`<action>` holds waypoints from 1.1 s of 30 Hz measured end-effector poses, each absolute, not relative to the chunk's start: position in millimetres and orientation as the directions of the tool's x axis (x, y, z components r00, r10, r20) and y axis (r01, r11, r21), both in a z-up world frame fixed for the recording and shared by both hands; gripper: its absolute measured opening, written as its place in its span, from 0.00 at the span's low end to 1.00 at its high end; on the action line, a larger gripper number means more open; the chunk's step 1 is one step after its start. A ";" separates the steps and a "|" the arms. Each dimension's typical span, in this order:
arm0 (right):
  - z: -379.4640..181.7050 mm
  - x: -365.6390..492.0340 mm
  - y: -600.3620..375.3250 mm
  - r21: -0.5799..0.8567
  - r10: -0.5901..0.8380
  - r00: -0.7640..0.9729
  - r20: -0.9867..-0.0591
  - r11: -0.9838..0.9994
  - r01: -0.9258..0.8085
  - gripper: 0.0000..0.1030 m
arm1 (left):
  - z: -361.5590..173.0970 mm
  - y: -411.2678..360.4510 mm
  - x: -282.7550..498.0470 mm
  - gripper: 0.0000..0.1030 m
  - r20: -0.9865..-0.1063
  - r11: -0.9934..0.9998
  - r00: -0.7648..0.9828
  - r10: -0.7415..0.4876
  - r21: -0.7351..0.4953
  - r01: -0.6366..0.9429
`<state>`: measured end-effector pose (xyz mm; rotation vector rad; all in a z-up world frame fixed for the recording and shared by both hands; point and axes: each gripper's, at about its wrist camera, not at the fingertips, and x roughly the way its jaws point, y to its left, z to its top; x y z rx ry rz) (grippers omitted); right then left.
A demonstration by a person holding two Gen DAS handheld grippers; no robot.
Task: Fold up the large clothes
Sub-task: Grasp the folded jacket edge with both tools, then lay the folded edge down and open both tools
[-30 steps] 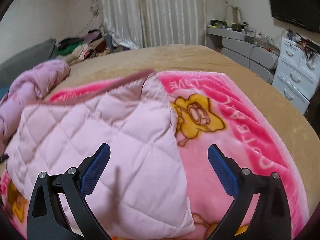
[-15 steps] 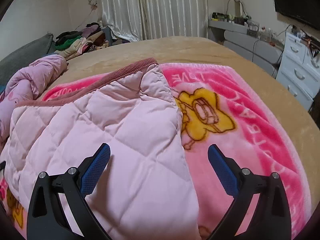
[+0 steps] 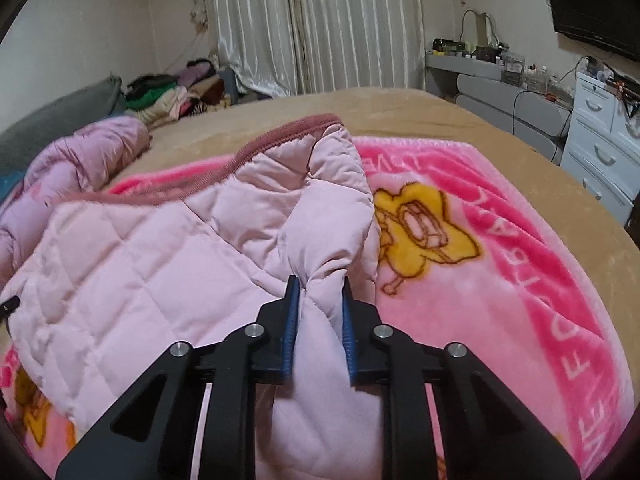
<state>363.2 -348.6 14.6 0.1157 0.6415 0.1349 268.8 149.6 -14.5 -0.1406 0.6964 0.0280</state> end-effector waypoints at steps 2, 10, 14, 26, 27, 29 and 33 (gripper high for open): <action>25.8 357.1 -353.3 0.179 0.174 0.810 -0.560 0.980 -0.087 0.14 | -4.2 147.2 266.4 0.17 -0.613 0.990 0.789 -0.019 -0.121 -0.070; 62.7 370.0 -358.7 0.254 0.199 0.851 -0.486 0.964 -0.081 0.13 | 28.4 129.7 289.1 0.16 -0.550 0.995 0.835 0.023 -0.067 -0.072; 57.1 393.4 -359.5 0.264 0.164 0.851 -0.500 0.964 -0.030 0.13 | 32.5 129.8 311.4 0.16 -0.548 0.995 0.836 0.042 -0.052 -0.084; 0.3 436.9 -365.9 0.267 0.044 0.811 -0.583 0.953 0.140 0.13 | 4.5 121.8 375.5 0.16 -0.614 0.992 0.782 0.110 0.023 -0.121; -4.6 437.6 -367.3 0.261 0.035 0.806 -0.591 0.954 0.150 0.13 | 2.4 118.4 380.9 0.16 -0.618 0.992 0.777 0.119 0.040 -0.120; -13.5 439.2 -371.0 0.263 0.028 0.797 -0.603 0.951 0.166 0.13 | -4.6 114.2 388.8 0.17 -0.629 0.991 0.767 0.131 0.062 -0.118; -33.5 443.5 -373.4 0.247 0.000 0.775 -0.632 0.948 0.202 0.13 | -36.5 102.2 408.9 0.20 -0.669 0.981 0.720 0.186 0.167 -0.099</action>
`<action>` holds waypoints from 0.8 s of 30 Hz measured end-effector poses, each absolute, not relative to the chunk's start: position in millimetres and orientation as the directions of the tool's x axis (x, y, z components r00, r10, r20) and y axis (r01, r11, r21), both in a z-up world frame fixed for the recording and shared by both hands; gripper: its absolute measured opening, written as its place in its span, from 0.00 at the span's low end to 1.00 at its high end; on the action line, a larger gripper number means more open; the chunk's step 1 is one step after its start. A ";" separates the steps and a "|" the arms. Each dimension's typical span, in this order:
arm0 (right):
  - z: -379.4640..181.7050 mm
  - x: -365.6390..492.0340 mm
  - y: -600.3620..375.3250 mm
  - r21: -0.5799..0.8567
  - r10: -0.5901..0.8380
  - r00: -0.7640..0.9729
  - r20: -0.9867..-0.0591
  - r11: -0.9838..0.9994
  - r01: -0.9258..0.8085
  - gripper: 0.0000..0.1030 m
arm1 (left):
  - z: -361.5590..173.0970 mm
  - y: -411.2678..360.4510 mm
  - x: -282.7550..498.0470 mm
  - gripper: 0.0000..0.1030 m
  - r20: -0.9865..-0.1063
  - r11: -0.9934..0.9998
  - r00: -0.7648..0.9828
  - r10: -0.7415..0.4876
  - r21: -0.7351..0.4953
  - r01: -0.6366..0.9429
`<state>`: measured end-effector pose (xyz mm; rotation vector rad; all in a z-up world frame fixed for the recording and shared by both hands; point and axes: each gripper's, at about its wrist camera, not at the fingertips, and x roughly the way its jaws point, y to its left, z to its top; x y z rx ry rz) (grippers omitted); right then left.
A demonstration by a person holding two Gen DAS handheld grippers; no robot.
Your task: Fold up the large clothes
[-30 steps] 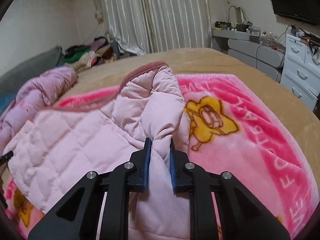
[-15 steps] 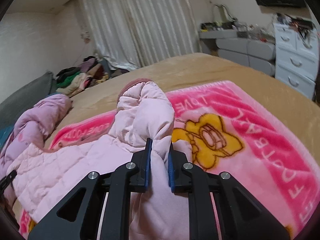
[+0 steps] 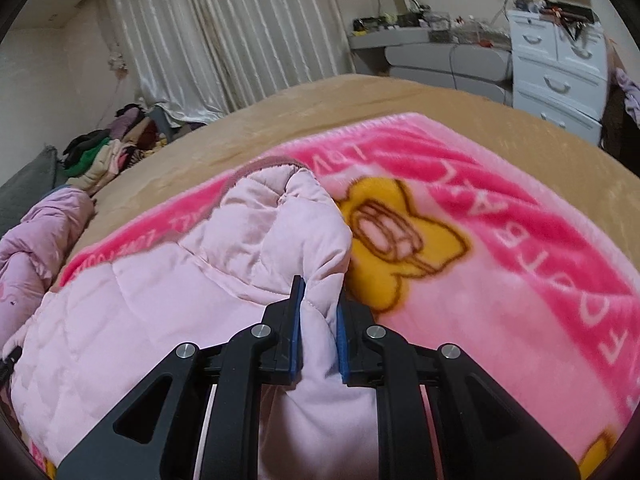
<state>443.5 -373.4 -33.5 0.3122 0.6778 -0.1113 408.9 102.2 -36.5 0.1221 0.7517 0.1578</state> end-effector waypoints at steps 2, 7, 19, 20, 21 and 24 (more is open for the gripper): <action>-41.2 446.4 -371.1 0.223 -0.015 0.769 -0.639 0.953 0.204 0.13 | -46.5 98.4 411.3 0.21 -0.665 0.972 0.717 0.209 0.222 -0.077; -59.3 454.3 -371.6 0.206 -0.029 0.737 -0.676 0.952 0.226 0.15 | -54.2 117.4 408.0 0.26 -0.702 0.992 0.700 0.128 0.078 -0.103; -51.5 432.5 -386.3 0.155 -0.113 0.712 -0.693 0.941 0.300 0.77 | -24.0 118.9 366.4 0.73 -0.680 0.988 0.721 0.134 0.034 -0.151; -48.7 426.5 -389.0 0.160 -0.112 0.718 -0.687 0.941 0.299 0.84 | -21.6 117.7 361.6 0.75 -0.675 0.988 0.725 0.137 0.041 -0.148; -45.1 418.2 -391.7 0.163 -0.108 0.724 -0.682 0.942 0.294 0.86 | -17.8 116.2 355.0 0.79 -0.665 0.987 0.732 0.151 0.059 -0.150; -34.3 396.5 -393.1 0.163 -0.092 0.745 -0.660 0.951 0.262 0.92 | -10.4 115.0 339.0 0.89 -0.637 0.981 0.747 0.191 0.096 -0.169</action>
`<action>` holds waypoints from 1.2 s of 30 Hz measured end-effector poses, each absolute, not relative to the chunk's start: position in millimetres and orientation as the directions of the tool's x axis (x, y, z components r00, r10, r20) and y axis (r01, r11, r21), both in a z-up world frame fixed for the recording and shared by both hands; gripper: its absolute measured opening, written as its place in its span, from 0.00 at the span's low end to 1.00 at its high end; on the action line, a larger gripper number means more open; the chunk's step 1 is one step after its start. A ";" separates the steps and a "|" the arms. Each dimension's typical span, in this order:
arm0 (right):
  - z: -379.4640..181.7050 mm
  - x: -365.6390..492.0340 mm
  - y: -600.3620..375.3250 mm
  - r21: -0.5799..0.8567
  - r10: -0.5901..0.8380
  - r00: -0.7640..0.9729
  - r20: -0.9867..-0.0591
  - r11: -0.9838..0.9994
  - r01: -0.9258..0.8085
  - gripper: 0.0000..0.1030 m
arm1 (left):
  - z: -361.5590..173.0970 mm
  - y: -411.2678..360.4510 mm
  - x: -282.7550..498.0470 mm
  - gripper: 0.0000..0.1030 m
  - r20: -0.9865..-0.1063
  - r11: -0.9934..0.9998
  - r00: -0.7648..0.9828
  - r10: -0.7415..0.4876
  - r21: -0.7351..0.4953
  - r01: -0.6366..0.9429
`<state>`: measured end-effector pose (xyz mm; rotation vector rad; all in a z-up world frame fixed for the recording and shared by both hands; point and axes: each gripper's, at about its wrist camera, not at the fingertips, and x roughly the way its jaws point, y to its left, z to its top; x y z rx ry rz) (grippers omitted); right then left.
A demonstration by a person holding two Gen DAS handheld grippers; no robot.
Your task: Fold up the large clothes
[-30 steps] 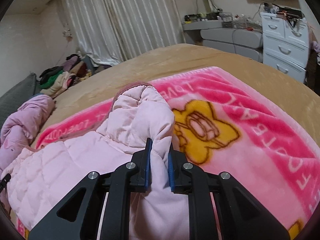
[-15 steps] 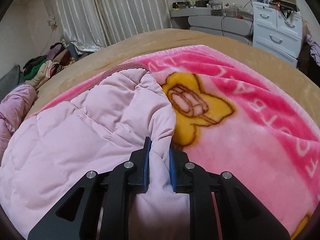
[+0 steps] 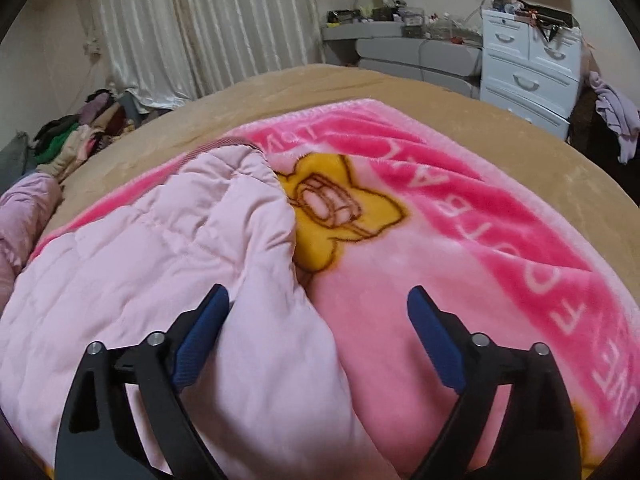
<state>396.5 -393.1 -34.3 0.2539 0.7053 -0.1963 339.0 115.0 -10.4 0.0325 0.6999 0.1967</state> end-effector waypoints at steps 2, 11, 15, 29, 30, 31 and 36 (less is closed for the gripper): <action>-25.6 379.0 -392.0 0.170 -0.073 0.766 -0.639 0.958 0.232 0.94 | -5.5 117.3 327.6 0.90 -0.628 0.982 0.757 0.181 0.073 -0.175; 9.6 310.9 -385.1 0.229 0.030 0.814 -0.580 0.965 0.128 0.95 | 9.7 134.8 294.2 0.91 -0.630 0.975 0.759 0.163 -0.014 -0.221; 14.8 293.7 -384.5 0.254 0.054 0.815 -0.577 0.960 0.115 0.95 | 16.2 136.9 282.6 0.91 -0.623 0.974 0.764 0.169 -0.013 -0.226; 9.8 266.4 -365.1 0.293 0.098 0.801 -0.591 0.951 0.100 0.96 | -0.5 140.4 253.6 0.91 -0.660 0.973 0.734 0.156 -0.025 -0.229; 6.3 265.8 -363.2 0.299 0.103 0.794 -0.599 0.949 0.102 0.96 | -3.0 140.6 253.1 0.91 -0.666 0.973 0.729 0.158 -0.022 -0.231; 2.5 265.1 -361.3 0.305 0.110 0.788 -0.606 0.947 0.103 0.96 | -5.9 140.8 252.1 0.91 -0.674 0.972 0.721 0.162 -0.018 -0.235; -15.6 262.6 -354.8 0.335 0.136 0.760 -0.636 0.935 0.113 0.96 | -13.7 137.1 243.9 0.91 -0.684 0.972 0.711 0.161 -0.016 -0.236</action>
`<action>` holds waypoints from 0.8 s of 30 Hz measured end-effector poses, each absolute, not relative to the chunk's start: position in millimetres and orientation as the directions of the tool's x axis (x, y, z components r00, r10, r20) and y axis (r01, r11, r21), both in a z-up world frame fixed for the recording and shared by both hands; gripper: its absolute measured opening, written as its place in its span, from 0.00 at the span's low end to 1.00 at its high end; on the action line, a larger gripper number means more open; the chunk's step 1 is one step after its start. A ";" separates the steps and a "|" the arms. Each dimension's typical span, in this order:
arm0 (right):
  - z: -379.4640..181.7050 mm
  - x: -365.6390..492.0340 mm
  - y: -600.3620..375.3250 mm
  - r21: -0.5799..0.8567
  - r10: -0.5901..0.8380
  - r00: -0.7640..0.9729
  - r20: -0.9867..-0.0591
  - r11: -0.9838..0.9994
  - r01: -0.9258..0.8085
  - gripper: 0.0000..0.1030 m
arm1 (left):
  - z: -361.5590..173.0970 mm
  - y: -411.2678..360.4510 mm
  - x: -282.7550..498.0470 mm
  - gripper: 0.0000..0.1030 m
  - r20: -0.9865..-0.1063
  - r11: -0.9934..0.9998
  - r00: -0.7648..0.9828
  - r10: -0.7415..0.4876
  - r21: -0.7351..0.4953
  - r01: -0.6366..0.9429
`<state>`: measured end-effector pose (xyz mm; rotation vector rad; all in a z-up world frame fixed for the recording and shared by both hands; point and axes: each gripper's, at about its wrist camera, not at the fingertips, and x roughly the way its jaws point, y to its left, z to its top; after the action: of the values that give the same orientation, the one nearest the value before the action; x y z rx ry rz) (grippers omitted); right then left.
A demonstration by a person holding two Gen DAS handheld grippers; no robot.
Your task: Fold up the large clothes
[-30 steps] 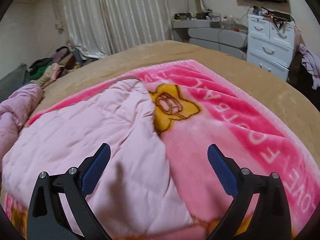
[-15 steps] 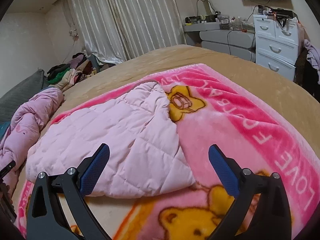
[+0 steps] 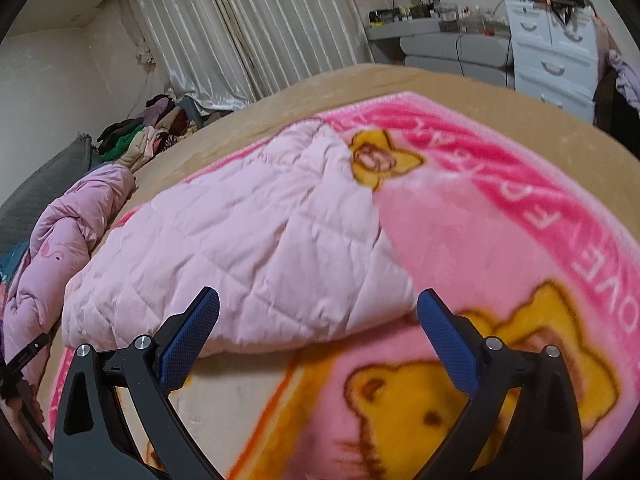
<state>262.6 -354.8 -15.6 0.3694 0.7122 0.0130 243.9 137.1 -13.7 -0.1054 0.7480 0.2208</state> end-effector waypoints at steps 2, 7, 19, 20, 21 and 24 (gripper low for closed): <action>-23.3 262.8 -354.8 0.343 0.140 0.751 -0.646 0.931 0.122 0.96 | -19.0 134.9 243.0 0.91 -0.692 0.974 0.707 0.147 -0.025 -0.227; -39.5 267.3 -357.5 0.380 0.159 0.723 -0.673 0.912 0.153 0.96 | -32.7 136.4 247.1 0.91 -0.721 0.972 0.690 0.057 -0.118 -0.204; -74.0 295.1 -385.9 0.549 0.285 0.668 -0.688 0.805 0.222 0.96 | -69.1 168.7 269.8 0.91 -0.717 0.853 0.660 -0.224 -0.472 -0.224; -76.6 298.1 -388.3 0.562 0.295 0.665 -0.686 0.796 0.226 0.96 | -69.7 170.9 272.5 0.91 -0.714 0.846 0.661 -0.230 -0.482 -0.226; -79.1 302.0 -391.1 0.575 0.305 0.664 -0.683 0.785 0.231 0.96 | -70.4 172.5 276.7 0.91 -0.715 0.844 0.661 -0.229 -0.484 -0.231; -82.9 314.9 -396.0 0.610 0.349 0.657 -0.668 0.763 0.215 0.96 | -75.6 176.6 286.6 0.91 -0.723 0.837 0.652 -0.230 -0.489 -0.246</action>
<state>314.9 -396.0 -82.9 0.7222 0.8701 0.0840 286.6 176.6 -75.6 -0.5986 0.8749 0.0098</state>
